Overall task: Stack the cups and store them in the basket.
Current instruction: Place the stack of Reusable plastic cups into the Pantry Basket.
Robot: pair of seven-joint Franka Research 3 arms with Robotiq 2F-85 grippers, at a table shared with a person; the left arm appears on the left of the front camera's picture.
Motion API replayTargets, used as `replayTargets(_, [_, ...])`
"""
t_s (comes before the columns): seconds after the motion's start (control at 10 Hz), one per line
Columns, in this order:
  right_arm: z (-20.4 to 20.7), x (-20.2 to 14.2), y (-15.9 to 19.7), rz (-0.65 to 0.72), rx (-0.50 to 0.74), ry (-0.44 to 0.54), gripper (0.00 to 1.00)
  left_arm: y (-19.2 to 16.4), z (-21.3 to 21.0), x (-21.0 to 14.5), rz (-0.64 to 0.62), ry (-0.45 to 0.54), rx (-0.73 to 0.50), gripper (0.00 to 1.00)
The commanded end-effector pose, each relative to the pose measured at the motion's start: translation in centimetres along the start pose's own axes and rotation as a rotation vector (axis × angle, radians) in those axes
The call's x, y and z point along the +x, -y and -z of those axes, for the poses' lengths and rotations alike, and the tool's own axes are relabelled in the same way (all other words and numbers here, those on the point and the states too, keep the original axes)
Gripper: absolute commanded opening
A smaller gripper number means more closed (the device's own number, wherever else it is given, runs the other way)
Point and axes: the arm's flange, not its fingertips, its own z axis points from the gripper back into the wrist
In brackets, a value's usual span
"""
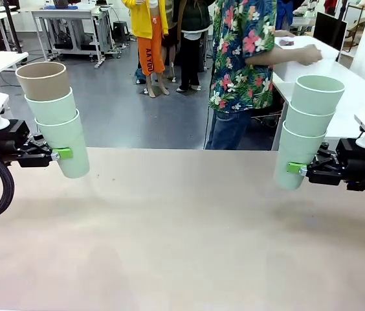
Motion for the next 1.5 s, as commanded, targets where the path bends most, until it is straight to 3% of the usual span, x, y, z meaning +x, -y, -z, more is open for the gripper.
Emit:
replayTargets(0.0, [-0.02,0.41,0.21,-0.01,0.0,0.003,0.85,0.06,-0.04,0.47,0.009,0.008,0.002,0.86])
replayTargets(1.4, [-0.02,0.41,0.21,-0.01,0.0,0.003,0.85,0.06,-0.04,0.47,0.009,0.008,0.002,0.86])
